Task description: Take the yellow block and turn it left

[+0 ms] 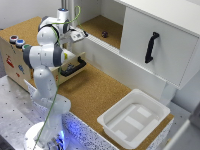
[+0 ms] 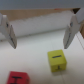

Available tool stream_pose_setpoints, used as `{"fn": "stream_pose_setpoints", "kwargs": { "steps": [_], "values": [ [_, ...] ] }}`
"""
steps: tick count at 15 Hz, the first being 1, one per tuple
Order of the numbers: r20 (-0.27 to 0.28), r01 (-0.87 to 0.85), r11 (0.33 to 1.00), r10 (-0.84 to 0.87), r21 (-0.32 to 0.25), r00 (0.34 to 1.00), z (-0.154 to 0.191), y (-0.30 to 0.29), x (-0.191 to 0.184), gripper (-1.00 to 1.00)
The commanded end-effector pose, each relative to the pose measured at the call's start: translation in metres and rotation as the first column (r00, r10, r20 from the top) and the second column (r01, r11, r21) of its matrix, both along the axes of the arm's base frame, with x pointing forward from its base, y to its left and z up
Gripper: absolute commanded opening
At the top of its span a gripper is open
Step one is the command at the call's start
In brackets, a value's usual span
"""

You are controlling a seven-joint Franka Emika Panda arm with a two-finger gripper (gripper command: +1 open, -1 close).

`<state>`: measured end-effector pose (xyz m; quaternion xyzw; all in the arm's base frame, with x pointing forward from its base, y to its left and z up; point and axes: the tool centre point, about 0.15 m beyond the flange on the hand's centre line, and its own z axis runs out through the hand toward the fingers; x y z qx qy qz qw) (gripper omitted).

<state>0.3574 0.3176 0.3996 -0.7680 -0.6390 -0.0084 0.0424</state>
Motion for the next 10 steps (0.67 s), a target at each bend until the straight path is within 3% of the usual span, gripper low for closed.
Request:
{"fn": "stream_pose_setpoints", "kwargs": {
  "steps": [1,3,6,7,8,9,10],
  "values": [
    [0.052,0.301,0.953,-0.299,-0.033,0.953,0.021,0.001,-0.045,1.00],
    [0.025,0.515,0.857,-0.514,-0.035,0.857,0.019,-0.003,-0.043,1.00],
    [-0.025,0.720,0.693,-0.720,0.025,0.694,0.026,0.011,-0.048,1.00],
    [0.004,0.774,0.633,-0.774,0.025,0.633,0.026,0.018,-0.050,1.00],
    [-0.013,0.835,0.548,-0.835,0.051,0.550,0.028,0.018,-0.049,1.00],
    [-0.084,0.892,0.444,-0.889,0.089,0.450,0.028,0.012,-0.044,1.00],
    [-0.059,0.922,0.375,-0.923,0.096,0.381,0.028,0.009,-0.037,1.00]
  ]
}}
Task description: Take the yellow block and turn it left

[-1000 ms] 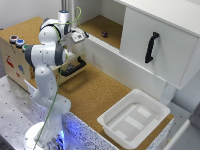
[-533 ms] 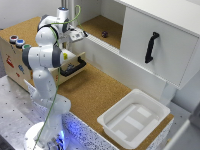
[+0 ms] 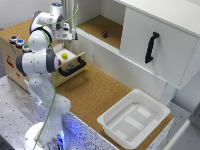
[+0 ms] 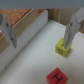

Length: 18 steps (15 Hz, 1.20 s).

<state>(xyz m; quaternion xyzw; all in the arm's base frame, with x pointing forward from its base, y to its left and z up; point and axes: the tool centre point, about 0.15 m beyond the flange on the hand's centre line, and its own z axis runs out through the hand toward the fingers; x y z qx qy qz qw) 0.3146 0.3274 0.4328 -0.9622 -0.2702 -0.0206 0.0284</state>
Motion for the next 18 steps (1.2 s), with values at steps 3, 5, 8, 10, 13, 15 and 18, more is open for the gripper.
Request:
{"fn": "stream_pose_setpoints", "kwargs": {
  "steps": [3,5,8,10,13,15,18],
  "values": [
    [0.066,0.369,0.925,-0.375,0.087,0.925,-0.012,-0.002,0.028,1.00],
    [0.021,0.354,0.927,-0.359,0.124,0.933,-0.030,-0.006,0.037,1.00],
    [0.003,0.298,0.948,-0.301,0.111,0.954,-0.051,-0.001,0.054,1.00],
    [-0.011,0.280,0.952,-0.281,0.121,0.960,-0.061,0.001,0.065,1.00],
    [-0.027,0.284,0.956,-0.283,0.072,0.959,-0.078,0.003,0.071,1.00],
    [-0.033,0.287,0.955,-0.285,0.072,0.958,-0.089,-0.001,0.074,1.00],
    [-0.029,0.270,0.961,-0.269,0.050,0.963,-0.098,-0.007,0.080,1.00]
  ]
}}
